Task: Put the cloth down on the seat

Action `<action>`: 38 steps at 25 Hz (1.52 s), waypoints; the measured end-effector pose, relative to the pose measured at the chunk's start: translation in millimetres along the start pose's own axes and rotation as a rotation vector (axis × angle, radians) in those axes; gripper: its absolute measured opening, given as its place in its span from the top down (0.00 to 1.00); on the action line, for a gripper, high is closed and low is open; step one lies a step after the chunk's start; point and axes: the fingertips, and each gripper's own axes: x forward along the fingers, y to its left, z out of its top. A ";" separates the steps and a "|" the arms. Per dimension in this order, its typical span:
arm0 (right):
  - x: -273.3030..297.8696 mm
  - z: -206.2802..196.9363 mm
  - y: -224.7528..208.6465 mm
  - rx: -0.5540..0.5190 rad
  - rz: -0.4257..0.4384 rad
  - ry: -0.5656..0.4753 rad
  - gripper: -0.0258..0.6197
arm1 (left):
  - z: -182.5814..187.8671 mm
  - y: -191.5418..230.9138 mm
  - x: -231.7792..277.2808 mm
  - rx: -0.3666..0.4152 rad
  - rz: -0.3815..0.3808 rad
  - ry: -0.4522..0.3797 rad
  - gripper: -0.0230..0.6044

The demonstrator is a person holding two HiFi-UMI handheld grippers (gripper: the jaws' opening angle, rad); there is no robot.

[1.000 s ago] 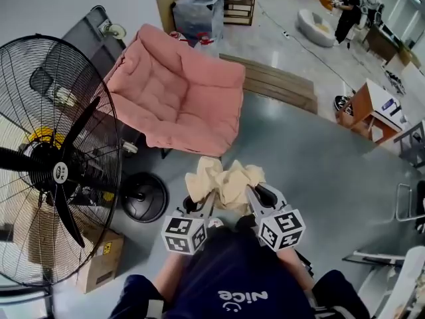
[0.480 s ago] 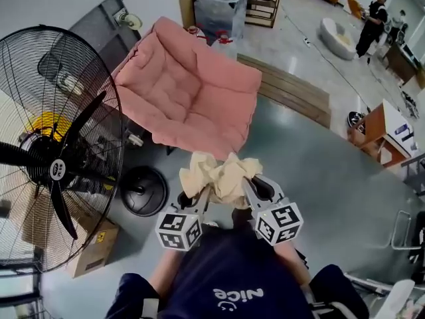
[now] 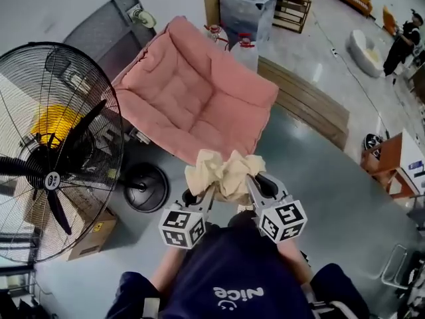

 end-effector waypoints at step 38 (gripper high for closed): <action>156.4 87.2 -86.6 -0.094 0.063 0.069 0.82 | 97.4 93.0 150.7 -0.106 -0.023 -0.041 0.74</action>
